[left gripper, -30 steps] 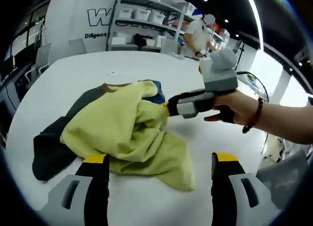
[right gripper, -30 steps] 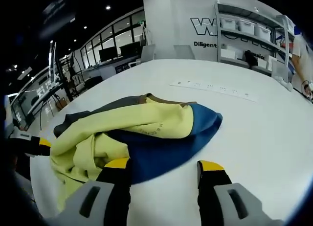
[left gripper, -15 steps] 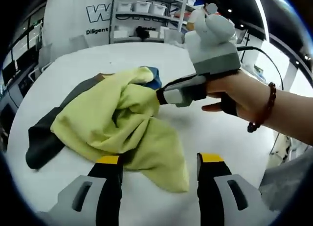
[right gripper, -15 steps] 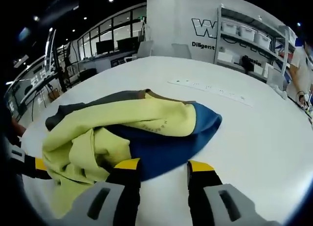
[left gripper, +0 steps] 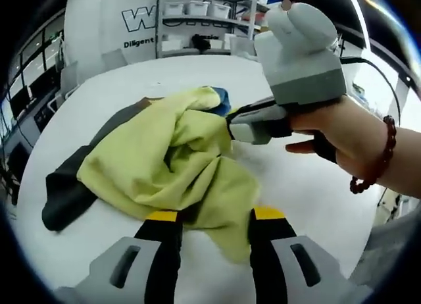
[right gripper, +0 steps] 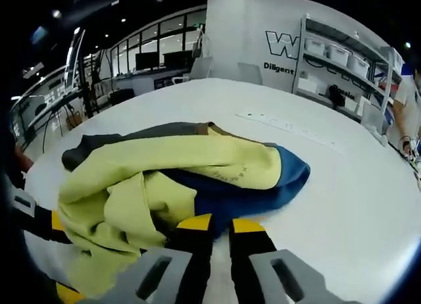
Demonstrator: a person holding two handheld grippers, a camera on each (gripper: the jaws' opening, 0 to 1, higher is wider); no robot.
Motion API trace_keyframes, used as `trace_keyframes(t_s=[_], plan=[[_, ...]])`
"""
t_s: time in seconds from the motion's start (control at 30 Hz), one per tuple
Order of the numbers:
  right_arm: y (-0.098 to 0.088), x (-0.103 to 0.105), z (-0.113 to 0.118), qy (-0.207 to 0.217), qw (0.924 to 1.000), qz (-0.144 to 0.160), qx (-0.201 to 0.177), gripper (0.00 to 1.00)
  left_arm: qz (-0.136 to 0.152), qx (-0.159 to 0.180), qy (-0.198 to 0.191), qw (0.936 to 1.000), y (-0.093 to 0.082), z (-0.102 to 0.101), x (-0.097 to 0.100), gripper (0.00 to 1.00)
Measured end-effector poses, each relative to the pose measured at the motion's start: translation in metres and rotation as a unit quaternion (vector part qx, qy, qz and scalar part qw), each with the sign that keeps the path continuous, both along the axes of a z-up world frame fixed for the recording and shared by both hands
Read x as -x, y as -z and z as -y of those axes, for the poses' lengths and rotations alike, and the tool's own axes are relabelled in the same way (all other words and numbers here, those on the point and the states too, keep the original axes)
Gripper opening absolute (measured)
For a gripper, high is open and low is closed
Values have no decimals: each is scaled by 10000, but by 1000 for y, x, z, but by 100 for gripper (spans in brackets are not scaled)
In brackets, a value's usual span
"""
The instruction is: Fold the garment on the visible template until the final outline fits inside the template.
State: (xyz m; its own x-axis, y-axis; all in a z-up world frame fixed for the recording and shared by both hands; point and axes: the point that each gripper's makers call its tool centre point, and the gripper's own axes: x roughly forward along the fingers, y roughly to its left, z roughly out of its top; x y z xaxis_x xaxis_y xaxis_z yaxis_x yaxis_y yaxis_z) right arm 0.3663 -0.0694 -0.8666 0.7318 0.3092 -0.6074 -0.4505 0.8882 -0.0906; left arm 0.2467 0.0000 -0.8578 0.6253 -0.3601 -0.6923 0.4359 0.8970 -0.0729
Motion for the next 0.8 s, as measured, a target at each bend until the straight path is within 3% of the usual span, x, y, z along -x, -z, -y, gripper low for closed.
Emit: trace_keyframes(t_s=[0.07,0.13,0.2,0.23,0.33,0.67,0.7,0.77,0.8], plan=[[0,1,-1,-23,9999,12,127,0,21,-32,20,10000,0,-1,-1,34],[0,-1,0,-97,9996,66,237,0,-5,-75,236,9997,1,0,0,24],[-1,-1,5,-86,9993,68,364,0,-65,57,266,9996,-1,1,1,8],[-1,-3,8,-74,9993,78,372,0,-148,362,259,9989,-3,3,4,7],[-3,-3,14,-71,9994,50,336,0,-24,191,397,9990,-6,-3,4,6],[-11,-3,33,-187,9987,33,479,0,-2,190,461,9988,-22,-23,8,5],[-12,-4,36,-171,9986,29,492,0,-21,191,456,9988,-23,-25,8,5],[-16,-4,46,-56,9984,90,553,0,-376,350,648,9966,-21,-24,15,5],[-17,-4,50,-27,9982,107,582,0,-402,491,503,9967,-26,-27,13,5]])
